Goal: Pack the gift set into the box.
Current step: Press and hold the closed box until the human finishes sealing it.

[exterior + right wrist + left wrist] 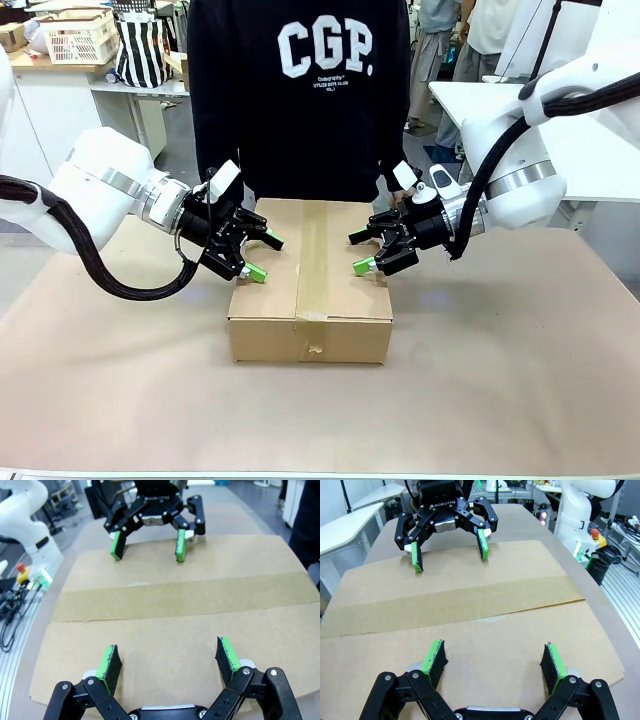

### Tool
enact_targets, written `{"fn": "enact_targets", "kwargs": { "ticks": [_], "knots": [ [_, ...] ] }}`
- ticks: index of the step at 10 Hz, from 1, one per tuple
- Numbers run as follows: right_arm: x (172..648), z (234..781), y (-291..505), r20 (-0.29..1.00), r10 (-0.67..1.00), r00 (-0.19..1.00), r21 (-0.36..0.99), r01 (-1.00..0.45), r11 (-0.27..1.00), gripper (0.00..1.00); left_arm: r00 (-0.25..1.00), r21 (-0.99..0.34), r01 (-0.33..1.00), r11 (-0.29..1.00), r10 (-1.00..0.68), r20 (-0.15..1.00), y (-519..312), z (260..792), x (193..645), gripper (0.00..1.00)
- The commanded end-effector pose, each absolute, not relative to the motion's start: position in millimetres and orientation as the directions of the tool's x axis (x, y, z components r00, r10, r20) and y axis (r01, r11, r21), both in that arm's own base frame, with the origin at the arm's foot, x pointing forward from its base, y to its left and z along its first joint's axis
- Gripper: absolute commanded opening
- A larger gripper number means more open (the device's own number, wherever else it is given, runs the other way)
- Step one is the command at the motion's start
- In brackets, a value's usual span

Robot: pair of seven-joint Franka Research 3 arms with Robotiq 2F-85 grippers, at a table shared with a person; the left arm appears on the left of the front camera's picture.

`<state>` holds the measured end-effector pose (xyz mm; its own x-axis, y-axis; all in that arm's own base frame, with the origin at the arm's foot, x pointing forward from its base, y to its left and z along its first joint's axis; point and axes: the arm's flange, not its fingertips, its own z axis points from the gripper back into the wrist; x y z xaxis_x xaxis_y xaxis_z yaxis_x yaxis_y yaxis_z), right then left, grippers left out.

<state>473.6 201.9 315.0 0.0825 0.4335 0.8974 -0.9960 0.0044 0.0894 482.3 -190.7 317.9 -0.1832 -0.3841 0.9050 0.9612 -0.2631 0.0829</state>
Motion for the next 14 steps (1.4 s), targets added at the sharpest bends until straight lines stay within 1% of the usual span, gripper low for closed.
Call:
{"fn": "enact_targets", "kwargs": {
  "ticks": [1,8,9,10,11,12,13,14],
  "knots": [
    [473.7,314.0,202.4,0.896,0.436,0.083,0.089,-0.996,0.007,1.00,-0.180,0.079,0.962,-0.262,-0.388,0.904,-190.7,315.4,481.0,1.00],
    [473.6,315.0,201.9,0.897,0.433,0.083,0.089,-0.996,0.004,1.00,-0.183,0.083,0.961,-0.263,-0.384,0.905,-190.7,317.9,482.3,1.00],
    [465.4,336.9,203.5,0.878,0.431,0.209,0.214,-0.976,0.038,1.00,-0.103,-0.007,0.964,-0.267,-0.392,0.914,-189.7,343.9,474.0,1.00],
    [446.2,371.8,203.6,0.863,0.355,0.359,0.360,-0.931,0.066,1.00,0.030,-0.131,0.959,-0.252,-0.369,0.929,-186.3,377.1,459.8,1.00],
    [421.2,404.6,198.8,0.836,0.292,0.465,0.431,-0.885,0.176,1.00,0.102,-0.198,0.951,-0.238,-0.363,0.926,-180.3,408.1,440.1,1.00],
    [389.0,438.0,184.8,0.808,0.209,0.552,0.522,-0.833,0.181,1.00,0.182,-0.256,0.942,-0.217,-0.312,0.933,-176.1,437.2,416.0,1.00],
    [364.9,457.2,168.3,0.765,0.200,0.612,0.595,-0.791,0.146,1.00,0.205,-0.287,0.920,-0.267,-0.296,0.933,-169.9,456.1,393.3,1.00],
    [347.6,471.6,149.0,0.738,0.163,0.655,0.647,-0.755,0.107,1.00,0.285,-0.352,0.917,-0.187,-0.307,0.908,-164.1,467.5,374.8,1.00]
  ]
}}
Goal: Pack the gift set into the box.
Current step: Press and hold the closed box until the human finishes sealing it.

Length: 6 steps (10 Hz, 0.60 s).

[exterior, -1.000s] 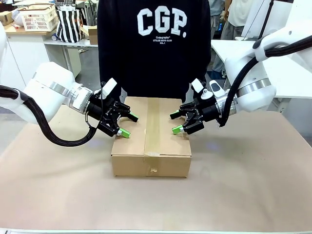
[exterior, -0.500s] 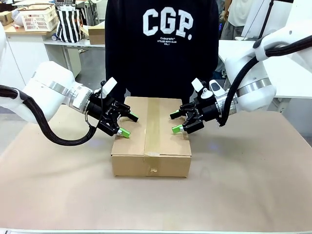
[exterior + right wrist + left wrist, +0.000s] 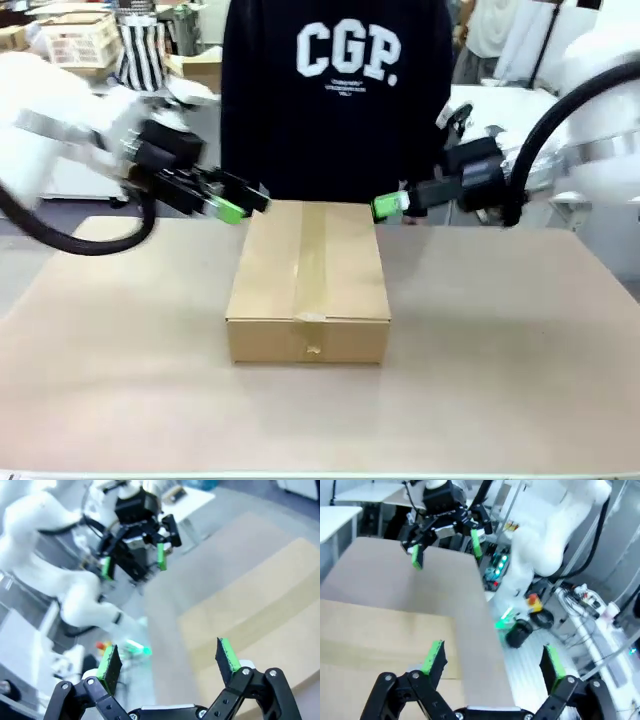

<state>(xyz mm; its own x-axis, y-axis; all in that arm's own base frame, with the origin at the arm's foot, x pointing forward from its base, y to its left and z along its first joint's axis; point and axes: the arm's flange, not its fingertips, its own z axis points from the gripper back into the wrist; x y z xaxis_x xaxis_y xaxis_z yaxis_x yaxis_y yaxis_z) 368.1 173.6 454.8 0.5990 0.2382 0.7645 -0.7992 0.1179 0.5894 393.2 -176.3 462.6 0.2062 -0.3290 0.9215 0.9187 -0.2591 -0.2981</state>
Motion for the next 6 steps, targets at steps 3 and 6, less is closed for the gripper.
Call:
{"fn": "enact_targets", "kwargs": {
  "ticks": [3,6],
  "knots": [
    [310.8,484.8,71.3,0.659,0.056,0.750,0.734,-0.658,0.166,1.00,0.477,-0.490,0.872,-0.018,-0.196,0.857,-106.4,489.2,325.9,1.00],
    [318.6,464.9,12.1,0.617,-0.041,0.786,0.771,-0.593,0.231,1.00,0.879,-0.878,0.471,0.084,0.044,0.475,37.7,456.4,325.2,1.00]
  ]
}}
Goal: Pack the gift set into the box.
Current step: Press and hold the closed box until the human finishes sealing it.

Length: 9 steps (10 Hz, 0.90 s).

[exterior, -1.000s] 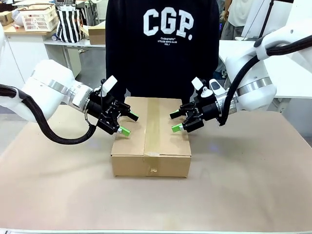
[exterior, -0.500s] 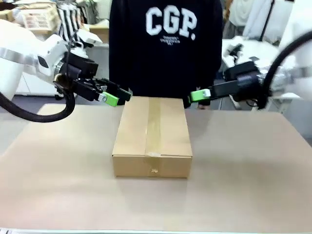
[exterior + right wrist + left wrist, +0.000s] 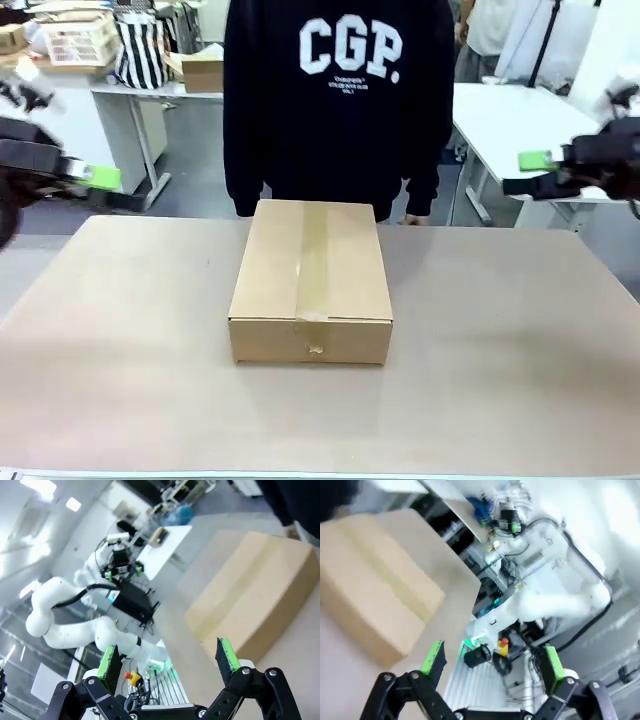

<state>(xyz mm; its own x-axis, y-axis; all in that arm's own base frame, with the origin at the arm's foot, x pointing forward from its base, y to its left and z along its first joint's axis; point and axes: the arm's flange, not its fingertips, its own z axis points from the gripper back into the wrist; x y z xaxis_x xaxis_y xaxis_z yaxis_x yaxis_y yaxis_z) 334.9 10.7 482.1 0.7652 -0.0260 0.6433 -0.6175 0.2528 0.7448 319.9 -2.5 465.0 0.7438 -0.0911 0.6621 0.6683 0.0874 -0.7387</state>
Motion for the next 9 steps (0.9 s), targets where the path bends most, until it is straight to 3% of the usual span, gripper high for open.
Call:
{"fn": "enact_targets", "kwargs": {
  "ticks": [1,2,3,4,9],
  "knots": [
    [325.3,453.1,0.0,0.607,-0.057,0.793,0.780,-0.581,0.232,1.00,0.941,-0.944,0.330,-0.016,0.089,0.327,78.8,431.8,324.9,1.00],
    [329.2,443.5,-12.4,0.588,-0.083,0.804,0.798,-0.560,0.223,1.00,0.933,-0.937,0.346,-0.057,0.125,0.337,96.6,423.5,322.3,1.00],
    [332.2,435.5,-21.2,0.603,-0.132,0.786,0.781,-0.549,0.296,1.00,0.843,-0.839,0.538,0.086,-0.020,0.538,48.6,444.6,311.3,1.00],
    [342.0,459.3,-14.1,0.596,-0.076,0.800,0.785,-0.560,0.264,1.00,0.843,-0.839,0.538,0.086,-0.020,0.538,48.6,444.6,311.3,1.00],
    [342.0,459.3,-14.1,0.596,-0.076,0.800,0.785,-0.560,0.264,1.00,0.843,-0.839,0.538,0.086,-0.020,0.538,48.6,444.6,311.3,1.00]
  ]
}}
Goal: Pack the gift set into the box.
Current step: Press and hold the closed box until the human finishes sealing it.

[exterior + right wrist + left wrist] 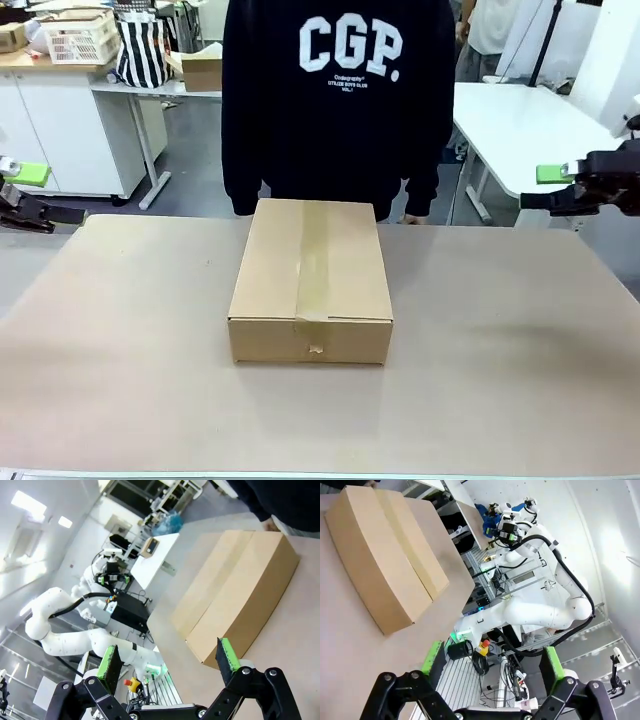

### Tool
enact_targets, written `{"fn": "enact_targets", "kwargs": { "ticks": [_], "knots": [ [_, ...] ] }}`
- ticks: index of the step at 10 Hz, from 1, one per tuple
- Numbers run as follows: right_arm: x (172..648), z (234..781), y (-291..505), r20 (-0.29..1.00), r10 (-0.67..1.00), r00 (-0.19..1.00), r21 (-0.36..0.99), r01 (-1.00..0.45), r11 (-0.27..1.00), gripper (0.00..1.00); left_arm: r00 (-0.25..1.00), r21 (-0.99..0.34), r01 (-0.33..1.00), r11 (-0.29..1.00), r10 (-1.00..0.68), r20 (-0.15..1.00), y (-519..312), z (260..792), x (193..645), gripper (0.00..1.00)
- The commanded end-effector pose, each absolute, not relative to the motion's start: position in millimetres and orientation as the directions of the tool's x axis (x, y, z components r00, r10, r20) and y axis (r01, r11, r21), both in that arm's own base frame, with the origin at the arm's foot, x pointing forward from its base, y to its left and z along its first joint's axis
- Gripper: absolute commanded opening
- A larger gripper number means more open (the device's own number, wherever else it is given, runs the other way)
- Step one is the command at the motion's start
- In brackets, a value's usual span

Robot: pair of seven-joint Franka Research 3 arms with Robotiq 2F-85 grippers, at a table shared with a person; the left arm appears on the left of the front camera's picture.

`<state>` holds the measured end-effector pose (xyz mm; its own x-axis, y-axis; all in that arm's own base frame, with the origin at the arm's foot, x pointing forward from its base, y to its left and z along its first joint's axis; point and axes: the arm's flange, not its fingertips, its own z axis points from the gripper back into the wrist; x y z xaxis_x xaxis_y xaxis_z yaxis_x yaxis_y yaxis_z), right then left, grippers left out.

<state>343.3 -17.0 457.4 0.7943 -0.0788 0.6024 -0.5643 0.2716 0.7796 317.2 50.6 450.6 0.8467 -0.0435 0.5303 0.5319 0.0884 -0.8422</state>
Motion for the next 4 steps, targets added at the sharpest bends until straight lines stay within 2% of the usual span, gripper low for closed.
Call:
{"fn": "enact_targets", "kwargs": {
  "ticks": [1,4],
  "knots": [
    [342.0,459.3,-14.1,0.596,-0.076,0.800,0.785,-0.560,0.264,1.00,0.843,-0.839,0.538,0.086,-0.020,0.538,48.6,444.6,311.3,1.00],
    [342.0,459.3,-14.1,0.596,-0.076,0.800,0.785,-0.560,0.264,1.00,0.843,-0.839,0.538,0.086,-0.020,0.538,48.6,444.6,311.3,1.00]
  ]
}}
